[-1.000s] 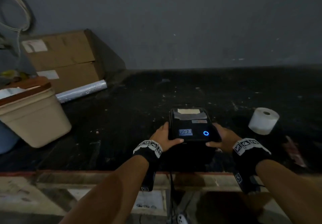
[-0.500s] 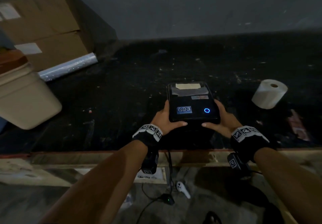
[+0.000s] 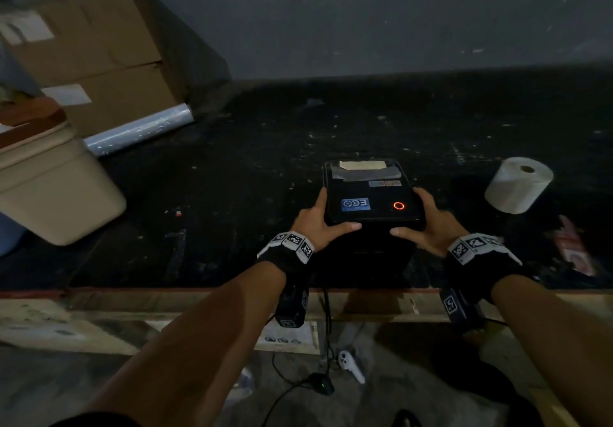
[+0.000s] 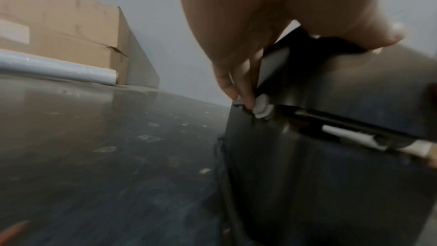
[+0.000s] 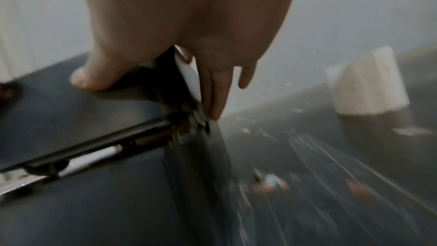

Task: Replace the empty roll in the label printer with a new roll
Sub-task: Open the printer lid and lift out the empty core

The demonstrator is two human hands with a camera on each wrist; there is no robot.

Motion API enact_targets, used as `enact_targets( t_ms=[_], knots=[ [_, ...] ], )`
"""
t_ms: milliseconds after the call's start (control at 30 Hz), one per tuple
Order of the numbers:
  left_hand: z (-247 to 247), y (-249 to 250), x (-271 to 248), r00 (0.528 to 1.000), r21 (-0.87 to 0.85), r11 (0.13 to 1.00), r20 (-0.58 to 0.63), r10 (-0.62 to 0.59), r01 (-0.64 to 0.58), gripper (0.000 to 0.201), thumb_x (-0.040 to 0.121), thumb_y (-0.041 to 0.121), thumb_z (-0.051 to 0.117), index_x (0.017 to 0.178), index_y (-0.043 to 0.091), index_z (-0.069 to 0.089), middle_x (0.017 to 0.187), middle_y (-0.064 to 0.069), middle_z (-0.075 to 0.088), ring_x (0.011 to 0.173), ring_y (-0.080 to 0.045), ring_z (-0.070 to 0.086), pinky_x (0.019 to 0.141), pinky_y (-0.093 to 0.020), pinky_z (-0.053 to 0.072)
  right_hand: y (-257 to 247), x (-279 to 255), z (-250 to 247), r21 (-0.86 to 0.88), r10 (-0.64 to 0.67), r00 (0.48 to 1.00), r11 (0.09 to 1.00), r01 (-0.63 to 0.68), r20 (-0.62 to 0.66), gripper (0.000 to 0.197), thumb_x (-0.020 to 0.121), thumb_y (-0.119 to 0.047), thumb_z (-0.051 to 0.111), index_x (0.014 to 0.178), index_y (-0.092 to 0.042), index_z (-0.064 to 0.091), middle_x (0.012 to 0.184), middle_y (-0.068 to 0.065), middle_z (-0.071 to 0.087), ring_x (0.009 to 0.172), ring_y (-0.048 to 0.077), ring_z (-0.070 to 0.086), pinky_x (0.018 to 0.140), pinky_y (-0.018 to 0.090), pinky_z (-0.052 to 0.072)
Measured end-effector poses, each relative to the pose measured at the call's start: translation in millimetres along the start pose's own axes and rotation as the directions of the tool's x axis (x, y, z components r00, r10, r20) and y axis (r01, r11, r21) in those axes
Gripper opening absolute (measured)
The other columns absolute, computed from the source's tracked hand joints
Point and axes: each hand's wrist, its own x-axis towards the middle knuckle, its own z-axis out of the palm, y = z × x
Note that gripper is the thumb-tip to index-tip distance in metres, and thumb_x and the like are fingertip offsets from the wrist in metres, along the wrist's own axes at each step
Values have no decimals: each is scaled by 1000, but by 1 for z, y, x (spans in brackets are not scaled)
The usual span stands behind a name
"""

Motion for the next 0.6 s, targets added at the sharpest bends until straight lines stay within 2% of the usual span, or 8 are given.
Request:
enact_targets(
  t_ms=[100, 167, 233, 300, 333, 433, 500, 600],
  knots=[
    [-6, 13, 0, 991, -38, 999, -133, 26, -31, 85, 70, 58, 67, 140, 22, 34, 130, -7, 60, 121, -24, 54, 97, -23, 40, -12, 4, -12, -5, 15, 998, 1000, -15, -61, 94, 70, -55, 66, 142, -26, 13, 131, 23, 53, 117, 39, 53, 102, 44, 43],
    [-12, 23, 6, 971, -78, 996, -239, 25, -44, 65, 70, 59, 66, 122, 20, 56, 117, -7, 68, 112, -22, 61, 90, -21, 44, -23, 7, -19, -39, 9, 990, 999, -15, -142, 86, 74, -57, 61, 140, -21, 20, 126, 28, 56, 114, 42, 54, 99, 44, 43],
    [-20, 36, 17, 947, -106, 993, -322, 16, -53, 56, 69, 62, 65, 102, 17, 67, 101, -6, 73, 98, -20, 66, 79, -21, 47, -35, 11, -26, -100, -39, 963, 995, 13, -268, 77, 76, -59, 56, 135, -18, 27, 115, 31, 60, 105, 44, 59, 92, 46, 48],
    [-27, 49, 31, 907, -83, 996, -420, 0, -38, 59, 66, 65, 65, 90, 12, 68, 93, -8, 73, 90, -22, 67, 72, -24, 47, -43, 13, -32, -120, -121, 920, 989, 82, -372, 65, 81, -51, 55, 129, -15, 31, 106, 30, 63, 95, 45, 61, 83, 47, 50],
    [-31, 56, 38, 878, -64, 997, -478, 6, -42, 60, 65, 65, 65, 90, 11, 67, 93, -9, 72, 89, -24, 66, 72, -26, 48, -46, 15, -34, -116, -173, 902, 984, 138, -395, 58, 84, -44, 55, 127, -14, 32, 108, 28, 63, 94, 44, 61, 81, 48, 51],
    [-39, 78, 59, 779, -63, 994, -626, 26, -84, 56, 68, 56, 70, 101, 11, 63, 98, -10, 71, 93, -26, 65, 79, -32, 51, -51, 30, -45, -153, -321, 857, 947, 283, -404, 42, 89, -31, 50, 126, -15, 38, 128, 19, 52, 106, 41, 56, 86, 49, 49],
    [-45, 82, 70, 750, -41, 992, -659, 64, -120, 52, 72, 47, 70, 107, 10, 60, 103, -12, 69, 98, -26, 64, 83, -34, 50, -56, 41, -48, -216, -344, 850, 936, 277, -399, 37, 91, -31, 46, 126, -19, 43, 142, 15, 40, 116, 40, 50, 92, 48, 47],
    [-48, 80, 93, 708, 65, 968, -670, 223, -244, 34, 81, 30, 67, 106, 7, 62, 106, -14, 68, 100, -25, 63, 90, -38, 51, -61, 70, -61, -199, -340, 851, 939, 281, -400, 35, 93, -33, 41, 126, -24, 47, 149, 12, 32, 126, 37, 43, 96, 49, 44]
  ],
)
